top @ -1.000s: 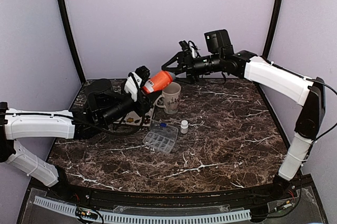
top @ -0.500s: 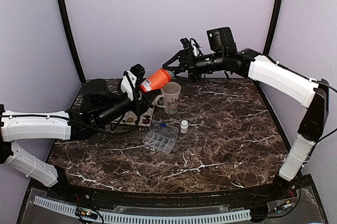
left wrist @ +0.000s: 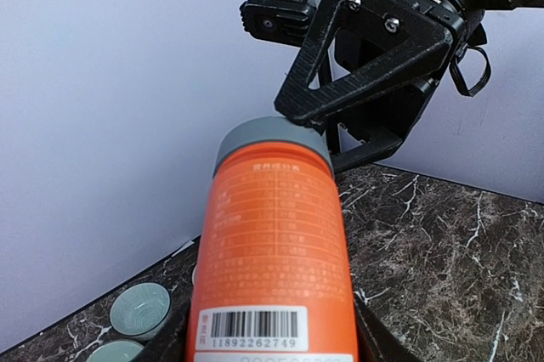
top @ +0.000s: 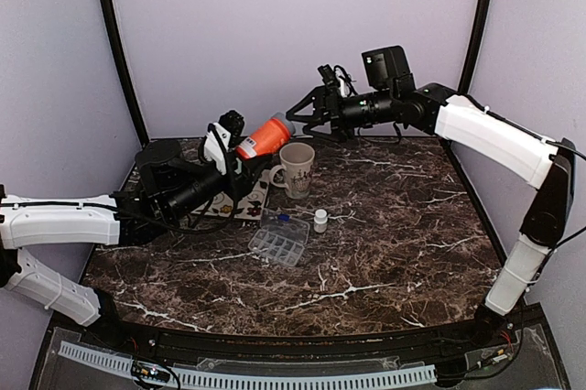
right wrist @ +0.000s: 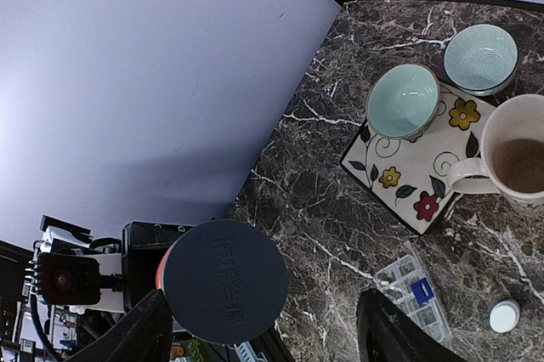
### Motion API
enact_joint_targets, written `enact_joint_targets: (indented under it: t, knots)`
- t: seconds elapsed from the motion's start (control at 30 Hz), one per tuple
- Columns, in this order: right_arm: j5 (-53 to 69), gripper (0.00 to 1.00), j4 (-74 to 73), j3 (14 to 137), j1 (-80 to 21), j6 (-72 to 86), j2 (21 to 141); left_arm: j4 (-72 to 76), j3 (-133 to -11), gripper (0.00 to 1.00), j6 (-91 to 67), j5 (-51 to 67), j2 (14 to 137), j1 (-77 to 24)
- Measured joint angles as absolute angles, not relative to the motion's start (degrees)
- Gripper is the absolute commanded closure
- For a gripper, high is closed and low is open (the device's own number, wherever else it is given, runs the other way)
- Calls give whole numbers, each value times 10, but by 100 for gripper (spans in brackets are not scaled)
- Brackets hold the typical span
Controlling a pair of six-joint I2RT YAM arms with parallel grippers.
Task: Sort the pills into containers
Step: Screw the lid of the pill bottle onto the pill bottle.
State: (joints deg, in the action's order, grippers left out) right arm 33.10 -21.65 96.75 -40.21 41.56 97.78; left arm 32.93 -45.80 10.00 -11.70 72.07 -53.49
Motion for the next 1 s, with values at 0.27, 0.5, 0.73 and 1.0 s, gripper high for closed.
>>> enact_joint_targets:
  t: [0.27, 0.5, 0.73, 1.0]
  knots:
    - [308, 26, -231, 967, -402, 392, 967, 329, -456, 99, 74, -110, 715, -518]
    - [284, 26, -236, 981, -402, 361, 967, 329, -445, 99, 24, -70, 691, -476]
    - [269, 26, -238, 995, -402, 328, 968, 322, -441, 99, -24, -2, 686, -438]
    - [265, 26, -243, 995, -405, 279, 968, 321, -441, 99, -92, 92, 690, -392]
